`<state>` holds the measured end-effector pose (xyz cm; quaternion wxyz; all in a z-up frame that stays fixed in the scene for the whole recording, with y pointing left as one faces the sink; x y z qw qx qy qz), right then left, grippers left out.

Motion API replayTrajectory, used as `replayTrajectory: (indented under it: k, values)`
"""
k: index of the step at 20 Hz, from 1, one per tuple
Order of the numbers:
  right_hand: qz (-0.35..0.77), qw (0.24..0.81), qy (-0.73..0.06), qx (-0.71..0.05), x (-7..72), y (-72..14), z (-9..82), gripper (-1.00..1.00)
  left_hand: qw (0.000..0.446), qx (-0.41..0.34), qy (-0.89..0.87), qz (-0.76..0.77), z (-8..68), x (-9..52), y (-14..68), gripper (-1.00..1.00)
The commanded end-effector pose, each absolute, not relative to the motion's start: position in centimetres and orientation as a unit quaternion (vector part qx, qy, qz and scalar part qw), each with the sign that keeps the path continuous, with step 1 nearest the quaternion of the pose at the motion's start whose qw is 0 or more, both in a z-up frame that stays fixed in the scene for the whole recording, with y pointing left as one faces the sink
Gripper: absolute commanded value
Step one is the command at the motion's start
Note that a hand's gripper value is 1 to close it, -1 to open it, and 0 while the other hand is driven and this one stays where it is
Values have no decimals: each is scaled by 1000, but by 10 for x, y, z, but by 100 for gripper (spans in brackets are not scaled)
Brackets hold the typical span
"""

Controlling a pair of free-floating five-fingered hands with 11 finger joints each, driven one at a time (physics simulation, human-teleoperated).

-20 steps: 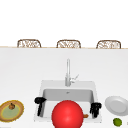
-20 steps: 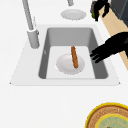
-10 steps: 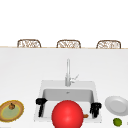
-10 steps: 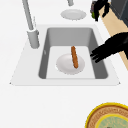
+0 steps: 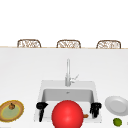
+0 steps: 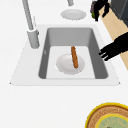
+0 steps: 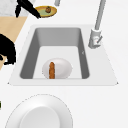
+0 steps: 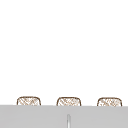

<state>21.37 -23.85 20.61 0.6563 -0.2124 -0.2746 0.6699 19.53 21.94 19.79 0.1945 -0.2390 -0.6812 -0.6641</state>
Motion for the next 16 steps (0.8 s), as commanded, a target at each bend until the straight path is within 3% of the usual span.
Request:
replayTrajectory:
  k: [1, 14, 15, 16]
  values:
    - [670, 656, -275, -212, 214, -239, 206, 0, 196, -238, -682, -664, 198, 195, 219, -100]
    - [670, 656, -275, -212, 214, -239, 206, 0, 191, -236, -682, -665, 193, 195, 217, -100]
    - [668, 654, -281, -219, 216, -239, 210, -100, 194, -239, -681, -664, 192, 195, 219, 0]
    - [663, 654, -287, -225, 216, -238, 213, -100, 189, -240, -679, -668, 193, 195, 219, 0]
